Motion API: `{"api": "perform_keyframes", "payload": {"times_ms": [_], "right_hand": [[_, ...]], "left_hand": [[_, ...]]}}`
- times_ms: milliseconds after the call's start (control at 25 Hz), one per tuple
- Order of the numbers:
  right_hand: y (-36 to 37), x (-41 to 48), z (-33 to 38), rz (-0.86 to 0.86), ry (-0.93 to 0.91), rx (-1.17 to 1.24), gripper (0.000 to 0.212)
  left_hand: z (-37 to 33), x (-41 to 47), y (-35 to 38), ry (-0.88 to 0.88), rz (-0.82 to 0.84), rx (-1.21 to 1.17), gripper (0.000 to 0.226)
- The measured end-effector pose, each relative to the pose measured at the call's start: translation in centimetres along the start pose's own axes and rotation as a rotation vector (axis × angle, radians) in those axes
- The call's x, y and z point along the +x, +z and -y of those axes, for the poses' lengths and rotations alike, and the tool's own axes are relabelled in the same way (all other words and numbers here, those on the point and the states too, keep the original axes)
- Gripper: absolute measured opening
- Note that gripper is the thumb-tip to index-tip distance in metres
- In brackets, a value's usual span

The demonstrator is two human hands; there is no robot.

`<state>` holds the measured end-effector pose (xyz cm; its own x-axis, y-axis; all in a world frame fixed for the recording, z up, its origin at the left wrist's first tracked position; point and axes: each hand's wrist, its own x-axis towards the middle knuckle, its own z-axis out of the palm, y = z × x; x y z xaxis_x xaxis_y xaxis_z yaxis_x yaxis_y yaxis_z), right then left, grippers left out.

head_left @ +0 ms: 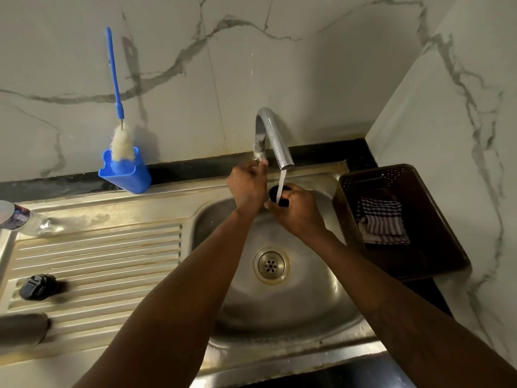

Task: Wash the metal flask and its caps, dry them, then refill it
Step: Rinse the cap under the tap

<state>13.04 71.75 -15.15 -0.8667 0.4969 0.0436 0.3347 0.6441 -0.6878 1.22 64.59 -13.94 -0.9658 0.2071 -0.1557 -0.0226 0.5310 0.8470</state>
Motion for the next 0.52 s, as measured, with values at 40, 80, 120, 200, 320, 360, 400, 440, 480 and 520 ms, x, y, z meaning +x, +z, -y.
{"api": "perform_keyframes", "payload": {"times_ms": [40,80,120,200,320,360,400,440,480,520], "right_hand": [[0.0,-0.1,-0.2,0.008,0.010,-0.020,0.035],[-0.1,-0.2,-0.2,0.025,0.032,-0.045,0.035],[-0.1,-0.6,0.1,0.049,0.049,-0.050,0.034],[0.1,-1.6,0.9,0.057,-0.009,-0.073,0.034],[-0.2,-2.7,1.4,-0.089,-0.215,-0.289,0.044],[-0.6,-2.8,1.0,-0.094,-0.258,-0.353,0.044],[-1.3,-2.8,1.1,-0.030,-0.238,-0.323,0.039],[-1.5,-2.5,1.4,0.084,-0.150,-0.202,0.033],[-1.7,-2.1,2.5,0.223,-0.003,-0.023,0.031],[-1.6,-1.6,3.5,0.323,0.173,0.147,0.035]], "left_hand": [[0.3,-0.7,0.3,-0.175,0.055,-0.080,0.044],[0.7,-1.5,0.6,-0.414,0.197,-0.248,0.054],[1.3,-2.4,0.8,-0.607,0.379,-0.457,0.060],[2.3,-4.0,1.5,-0.691,0.544,-0.806,0.054],[2.5,-4.0,1.6,-0.588,0.370,-0.840,0.027],[2.3,-3.9,1.3,-0.583,0.340,-0.789,0.023],[2.1,-3.7,1.2,-0.570,0.337,-0.715,0.022],[1.9,-3.6,0.9,-0.535,0.346,-0.658,0.023],[2.0,-3.5,1.0,-0.490,0.349,-0.598,0.024],[2.0,-3.7,1.1,-0.445,0.378,-0.589,0.025]]}}
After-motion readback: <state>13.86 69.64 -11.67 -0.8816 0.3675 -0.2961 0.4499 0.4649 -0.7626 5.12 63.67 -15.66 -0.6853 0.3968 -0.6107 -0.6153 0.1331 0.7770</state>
